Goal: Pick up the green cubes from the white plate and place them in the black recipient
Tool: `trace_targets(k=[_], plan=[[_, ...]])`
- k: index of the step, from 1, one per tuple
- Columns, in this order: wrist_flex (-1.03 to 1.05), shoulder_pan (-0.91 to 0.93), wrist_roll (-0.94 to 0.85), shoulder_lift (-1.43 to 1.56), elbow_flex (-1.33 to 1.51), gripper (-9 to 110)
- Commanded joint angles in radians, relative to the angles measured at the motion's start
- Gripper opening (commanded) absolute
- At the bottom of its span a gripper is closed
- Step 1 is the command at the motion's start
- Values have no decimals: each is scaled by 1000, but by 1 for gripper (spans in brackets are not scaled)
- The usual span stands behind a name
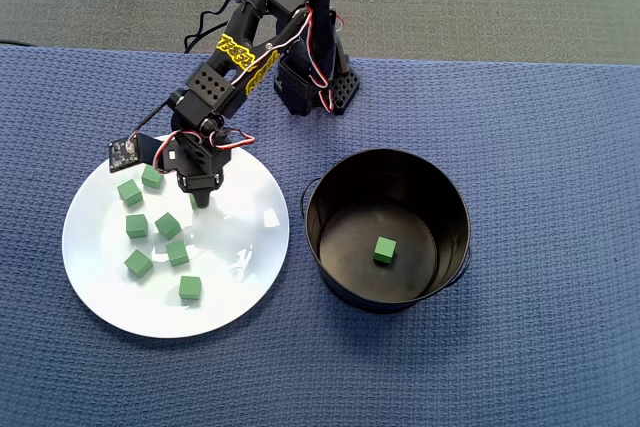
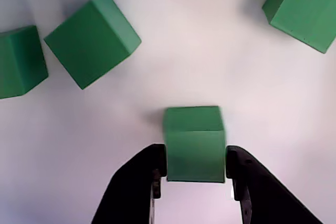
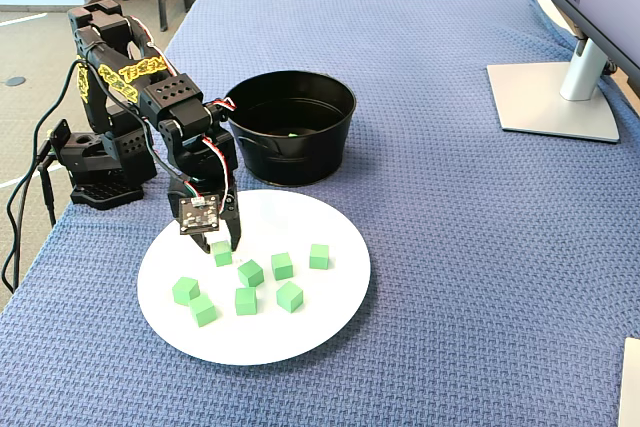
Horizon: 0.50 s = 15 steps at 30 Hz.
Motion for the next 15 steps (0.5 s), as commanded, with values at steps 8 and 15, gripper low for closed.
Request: trace_targets(k=[8,15], plan=[[100,-14,244,107,-196,0],[437,-192,508,293,-494,0]])
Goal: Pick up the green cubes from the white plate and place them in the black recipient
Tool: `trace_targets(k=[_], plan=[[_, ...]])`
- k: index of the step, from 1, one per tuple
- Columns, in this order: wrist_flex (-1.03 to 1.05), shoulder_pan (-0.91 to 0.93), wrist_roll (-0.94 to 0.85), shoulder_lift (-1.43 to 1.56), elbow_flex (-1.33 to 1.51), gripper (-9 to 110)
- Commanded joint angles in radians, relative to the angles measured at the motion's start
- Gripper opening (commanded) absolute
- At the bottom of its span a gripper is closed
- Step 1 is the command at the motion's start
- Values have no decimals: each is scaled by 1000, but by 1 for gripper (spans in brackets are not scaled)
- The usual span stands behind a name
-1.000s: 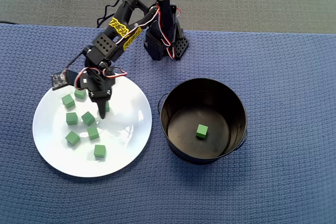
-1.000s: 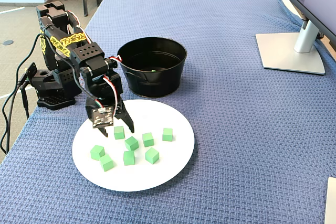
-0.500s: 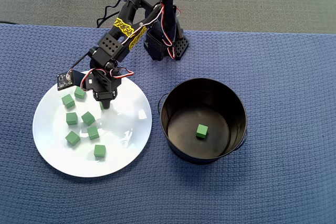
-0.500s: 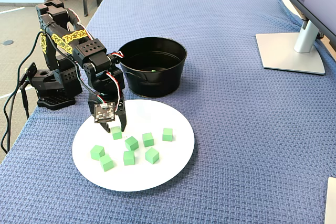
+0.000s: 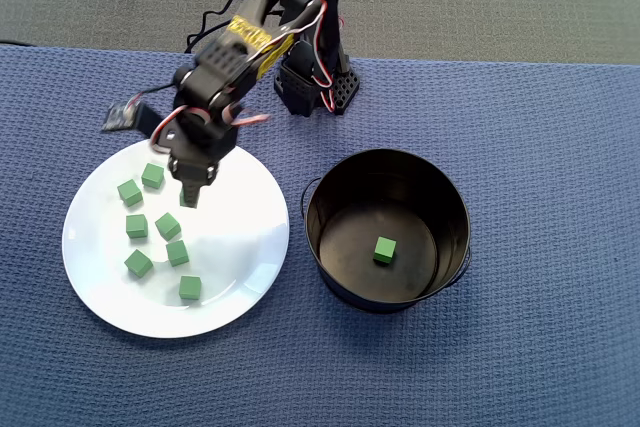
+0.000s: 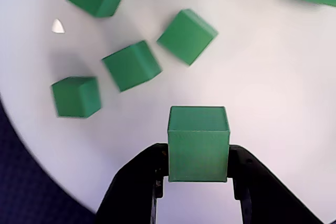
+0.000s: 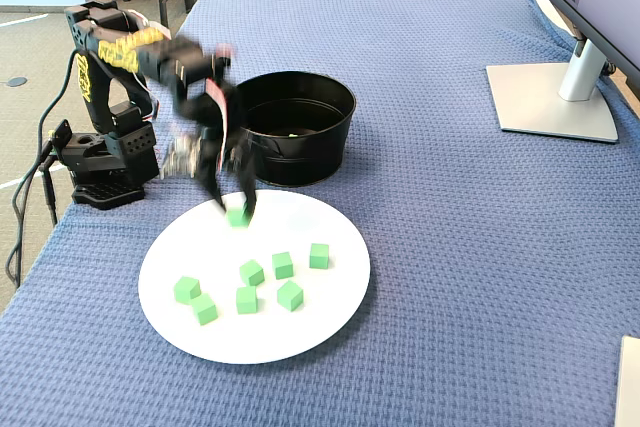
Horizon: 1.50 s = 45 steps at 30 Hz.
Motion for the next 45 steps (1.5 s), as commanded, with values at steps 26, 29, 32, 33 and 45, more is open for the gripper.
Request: trace_targets(k=[26,29,32,33,45], plan=[[265,-785,417,161,-322,47],[342,-678,357,186,-442,47],[408,-537,239,202,-468,47],[420,-483,195,207,-448,46],[-61,74,-9,219,195,29]])
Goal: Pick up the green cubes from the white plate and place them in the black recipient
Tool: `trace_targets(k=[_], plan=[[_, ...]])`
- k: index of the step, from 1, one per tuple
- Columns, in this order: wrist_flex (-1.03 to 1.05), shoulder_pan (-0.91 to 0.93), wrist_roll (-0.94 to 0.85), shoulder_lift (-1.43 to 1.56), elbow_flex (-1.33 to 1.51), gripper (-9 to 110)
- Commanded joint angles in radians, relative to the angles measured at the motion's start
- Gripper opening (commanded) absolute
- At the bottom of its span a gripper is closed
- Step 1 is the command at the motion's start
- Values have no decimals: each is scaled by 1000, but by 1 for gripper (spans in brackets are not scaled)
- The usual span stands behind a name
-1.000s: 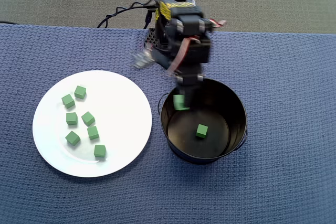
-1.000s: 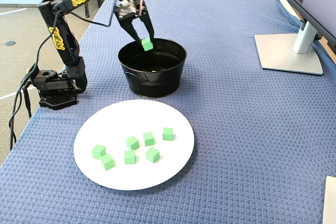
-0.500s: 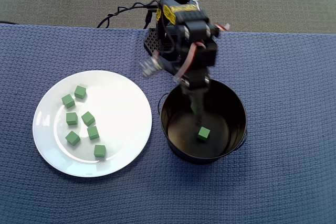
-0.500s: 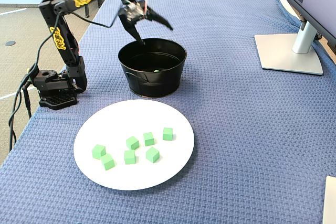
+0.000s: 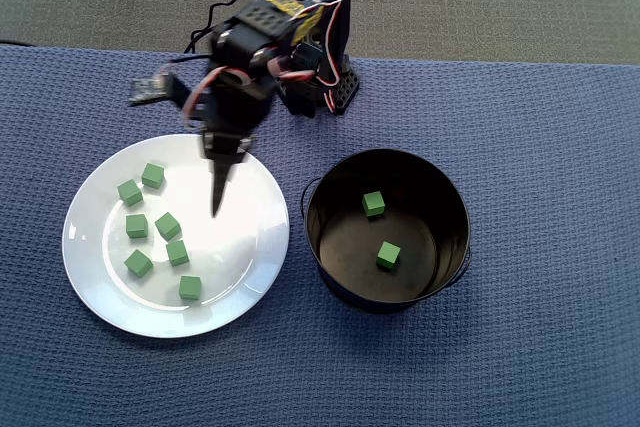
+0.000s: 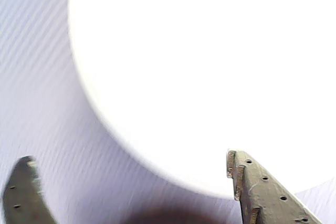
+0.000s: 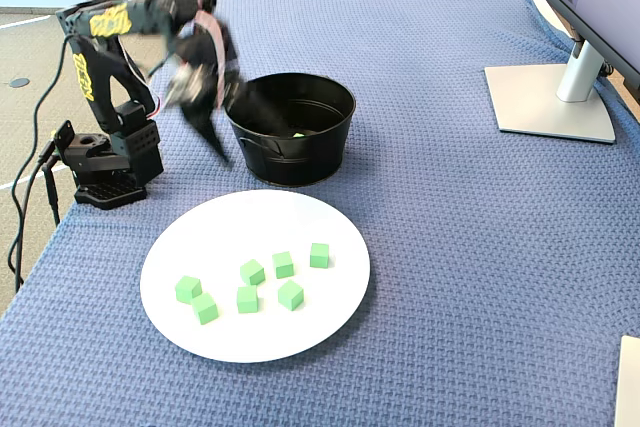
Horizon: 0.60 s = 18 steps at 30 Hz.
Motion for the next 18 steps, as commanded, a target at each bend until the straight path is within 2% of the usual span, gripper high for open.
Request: trace_targets(k=[1,7,10,15,18], plan=[[-173,121,75,43,195,27],[-199,265,356,15,255,21],[-166,285,583,-8,238,22],[-104,318,811,-43,176,22],[-110,327,813,-86,158,22]])
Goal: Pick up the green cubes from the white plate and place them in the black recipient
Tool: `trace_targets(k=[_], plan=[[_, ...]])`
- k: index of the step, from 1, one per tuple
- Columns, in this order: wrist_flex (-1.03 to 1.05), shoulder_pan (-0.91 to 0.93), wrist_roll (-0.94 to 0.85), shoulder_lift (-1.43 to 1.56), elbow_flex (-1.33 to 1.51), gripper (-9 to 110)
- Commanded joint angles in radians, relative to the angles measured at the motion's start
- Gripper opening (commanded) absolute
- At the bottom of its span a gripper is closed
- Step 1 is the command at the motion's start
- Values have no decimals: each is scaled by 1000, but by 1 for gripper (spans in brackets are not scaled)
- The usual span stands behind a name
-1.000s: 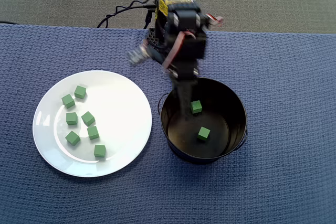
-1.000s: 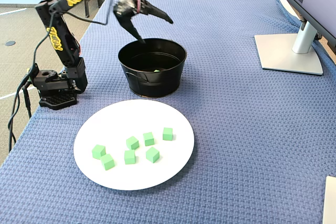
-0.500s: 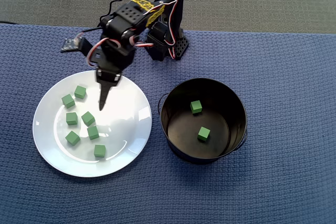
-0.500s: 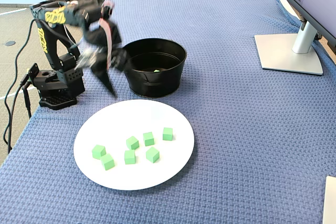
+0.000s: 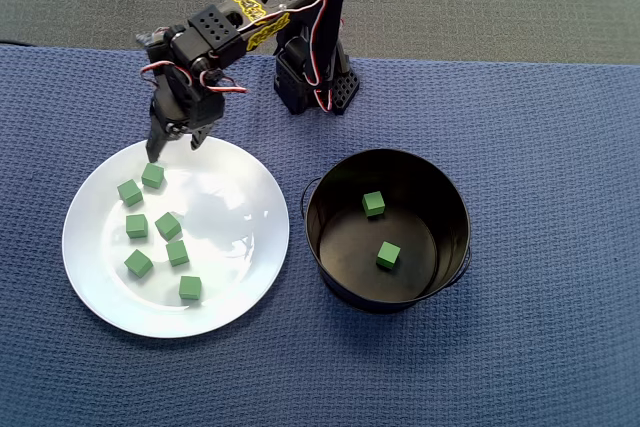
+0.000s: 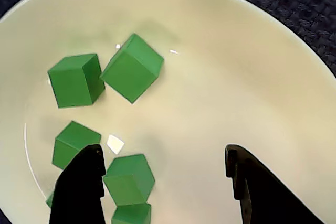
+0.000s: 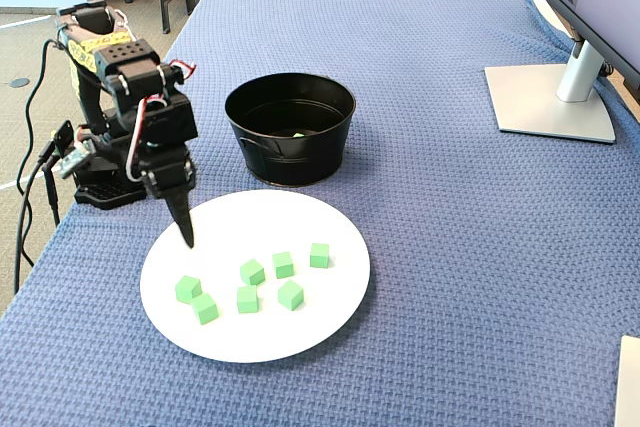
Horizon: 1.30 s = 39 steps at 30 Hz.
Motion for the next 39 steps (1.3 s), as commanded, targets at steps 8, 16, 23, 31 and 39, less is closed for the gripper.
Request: trace_targets(k=[8,16,23,31,39], plan=[[-107,37,-373,-124,-92,23],[-233,74,-802,-189,-60,23],[-261,81,-1035,-247,-129,23],[-336,77,-1101,-341,-110,23],[-351,74,-1098,-324,-83,22]])
